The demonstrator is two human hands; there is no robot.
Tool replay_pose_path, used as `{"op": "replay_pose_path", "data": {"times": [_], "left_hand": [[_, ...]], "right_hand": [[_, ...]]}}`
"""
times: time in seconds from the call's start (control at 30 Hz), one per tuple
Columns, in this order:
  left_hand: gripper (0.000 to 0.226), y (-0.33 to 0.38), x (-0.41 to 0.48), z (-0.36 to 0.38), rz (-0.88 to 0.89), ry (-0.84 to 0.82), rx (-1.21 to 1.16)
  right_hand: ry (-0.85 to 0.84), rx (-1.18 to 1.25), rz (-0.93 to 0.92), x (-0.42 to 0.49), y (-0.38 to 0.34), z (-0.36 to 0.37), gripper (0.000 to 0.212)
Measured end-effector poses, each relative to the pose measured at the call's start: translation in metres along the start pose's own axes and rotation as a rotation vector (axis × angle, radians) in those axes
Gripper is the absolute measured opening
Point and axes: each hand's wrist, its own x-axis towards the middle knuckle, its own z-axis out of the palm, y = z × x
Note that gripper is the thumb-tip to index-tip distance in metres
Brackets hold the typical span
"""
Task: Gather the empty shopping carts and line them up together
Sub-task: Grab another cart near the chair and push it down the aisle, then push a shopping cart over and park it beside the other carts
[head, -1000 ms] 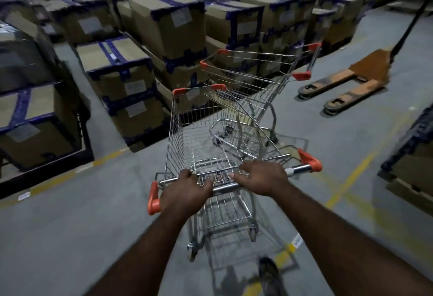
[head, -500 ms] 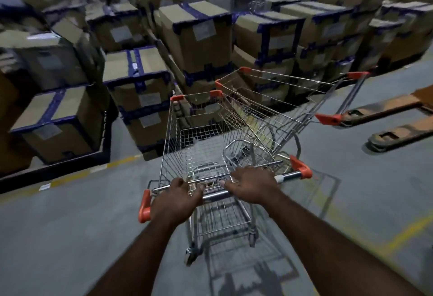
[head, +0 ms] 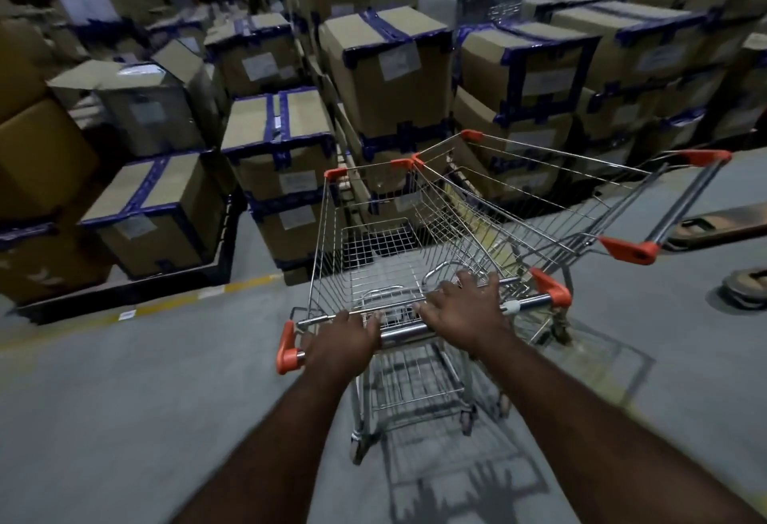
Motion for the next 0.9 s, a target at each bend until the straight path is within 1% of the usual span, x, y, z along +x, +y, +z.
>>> {"op": "replay_pose_path", "data": {"times": [0.1,0.17,0.23,0.27,0.37,0.53,0.73,0.8,0.9], "left_hand": [[0.084,0.0,0.008,-0.003,-0.024,-0.062,-0.073],[0.073,0.001,0.008,-0.009,-0.036,-0.097,-0.109],[0.062,0.002,0.008,-0.014,-0.014,-0.071,-0.095],[0.061,0.004,0.005,-0.019,0.004,-0.046,-0.066],[0.066,0.004,0.001,-0.037,0.05,0.034,0.018],[0.069,-0.026,-0.005,-0.084,0.081,0.172,0.032],[0.08,-0.096,-0.034,-0.168,-0.001,0.307,0.051],[0.08,-0.13,-0.055,-0.2,-0.04,0.358,0.071],[0.08,-0.188,-0.096,-0.244,-0.145,0.452,0.094]], "right_hand": [[-0.039,0.009,0.008,0.007,0.003,0.002,0.071],[-0.094,0.01,0.023,0.013,0.001,-0.002,0.07],[-0.116,-0.016,0.014,0.018,-0.007,-0.01,0.068],[-0.107,-0.032,-0.006,0.02,-0.013,-0.014,0.068],[-0.048,-0.028,-0.068,0.024,-0.038,-0.031,0.068],[0.076,0.036,-0.178,0.03,-0.091,-0.075,0.069],[0.2,0.029,-0.31,0.04,-0.175,-0.143,0.07],[0.235,0.019,-0.359,0.041,-0.214,-0.165,0.071],[0.294,0.039,-0.46,0.033,-0.284,-0.199,0.071]]}}
